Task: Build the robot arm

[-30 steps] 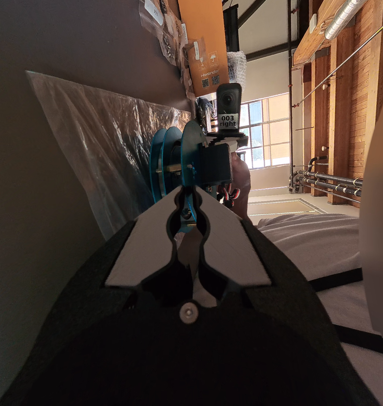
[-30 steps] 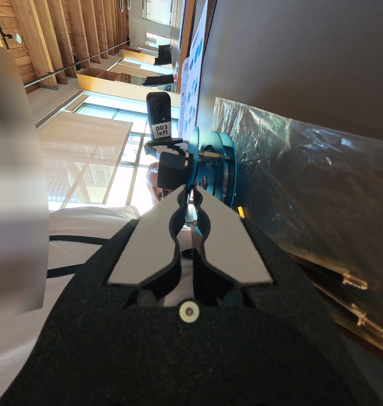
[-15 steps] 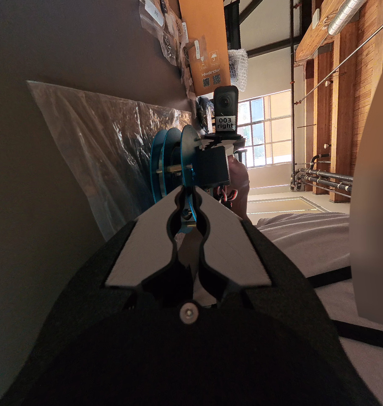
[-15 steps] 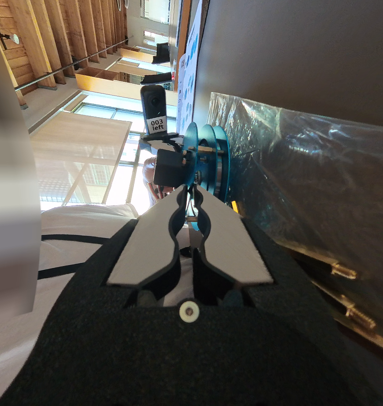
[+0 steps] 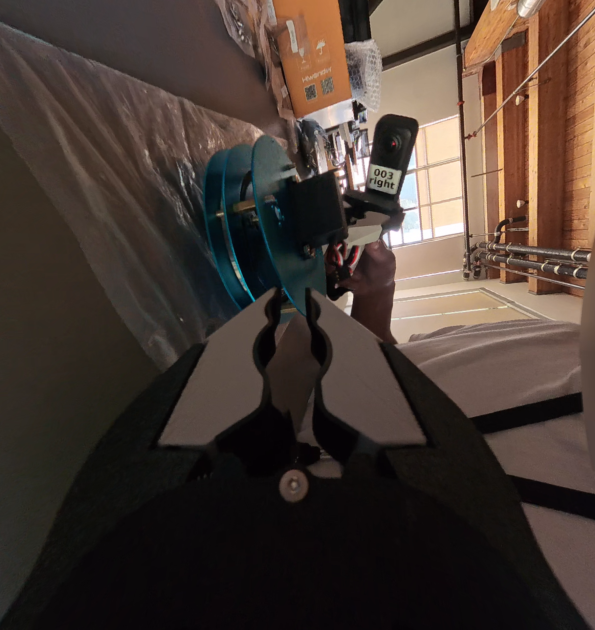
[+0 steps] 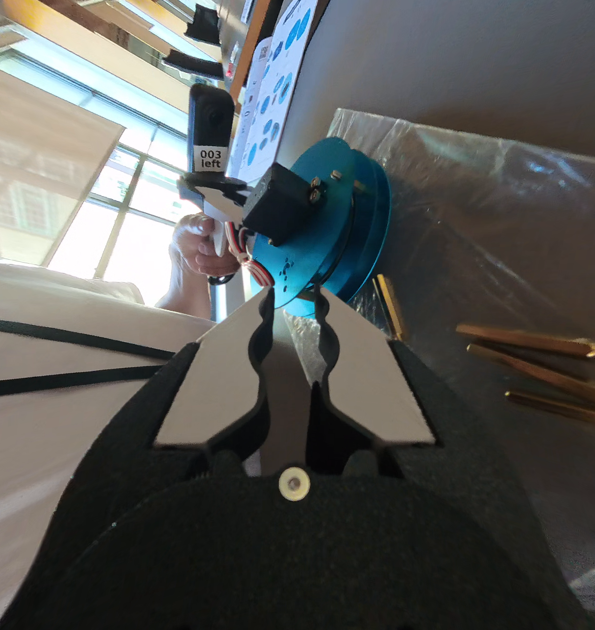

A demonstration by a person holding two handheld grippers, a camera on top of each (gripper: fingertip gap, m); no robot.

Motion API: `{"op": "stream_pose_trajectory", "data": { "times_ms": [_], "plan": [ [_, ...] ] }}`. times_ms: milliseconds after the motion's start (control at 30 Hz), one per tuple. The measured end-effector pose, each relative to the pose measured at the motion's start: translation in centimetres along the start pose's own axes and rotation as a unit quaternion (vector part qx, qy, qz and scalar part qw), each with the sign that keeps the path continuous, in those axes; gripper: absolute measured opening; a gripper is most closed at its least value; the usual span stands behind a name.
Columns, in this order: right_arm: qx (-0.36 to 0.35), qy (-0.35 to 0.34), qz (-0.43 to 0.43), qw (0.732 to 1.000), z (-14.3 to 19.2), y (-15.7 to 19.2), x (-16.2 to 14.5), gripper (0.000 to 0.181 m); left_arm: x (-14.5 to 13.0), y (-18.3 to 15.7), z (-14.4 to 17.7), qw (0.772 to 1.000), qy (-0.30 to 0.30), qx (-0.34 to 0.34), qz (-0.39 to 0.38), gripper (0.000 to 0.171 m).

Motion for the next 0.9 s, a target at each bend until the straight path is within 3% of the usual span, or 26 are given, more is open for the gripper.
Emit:
{"op": "stream_pose_trajectory", "data": {
  "times_ms": [133, 433, 700, 800, 833, 900],
  "plan": [
    [0.011, 0.001, -0.018, 1.0, -0.5, -0.1, -0.5, 0.009, -0.5, -0.2, -0.4, 1.0, 0.005, 0.007, -0.01, 0.006],
    [0.041, 0.003, -0.062, 0.997, -0.6, 0.2, -0.9, 0.006, -0.9, -0.5, -0.4, 0.999, 0.024, 0.027, -0.033, 0.007],
    [0.038, 0.033, -0.052, 0.997, -0.4, 0.3, -1.5, 0.007, -1.0, -0.5, -0.4, 0.999, 0.03, 0.021, -0.031, 0.008],
    [-0.026, 0.044, 0.053, 0.997, 0.3, 0.3, -1.9, 0.017, -1.1, -0.5, -0.4, 0.999, 0.027, 0.012, -0.024, 0.007],
    [-0.082, 0.035, 0.127, 0.988, 0.7, -0.2, -1.7, 0.031, -1.1, -0.5, -0.4, 0.999, 0.025, 0.008, -0.021, 0.007],
    [-0.177, 0.009, 0.286, 0.942, 1.0, -0.5, -1.4, 0.053, -1.1, -0.5, -0.4, 1.0, 0.024, 0.005, -0.019, 0.007]
  ]
}}
Point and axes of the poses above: each gripper's, where its closed fingertips meet, z back along the fingers, x out of its top, y = z × x across the jaws, the point moved 1 cm from there along z, back along the fingers, and after that the axes turned 12 degrees about -z, right-handed, at the moved point
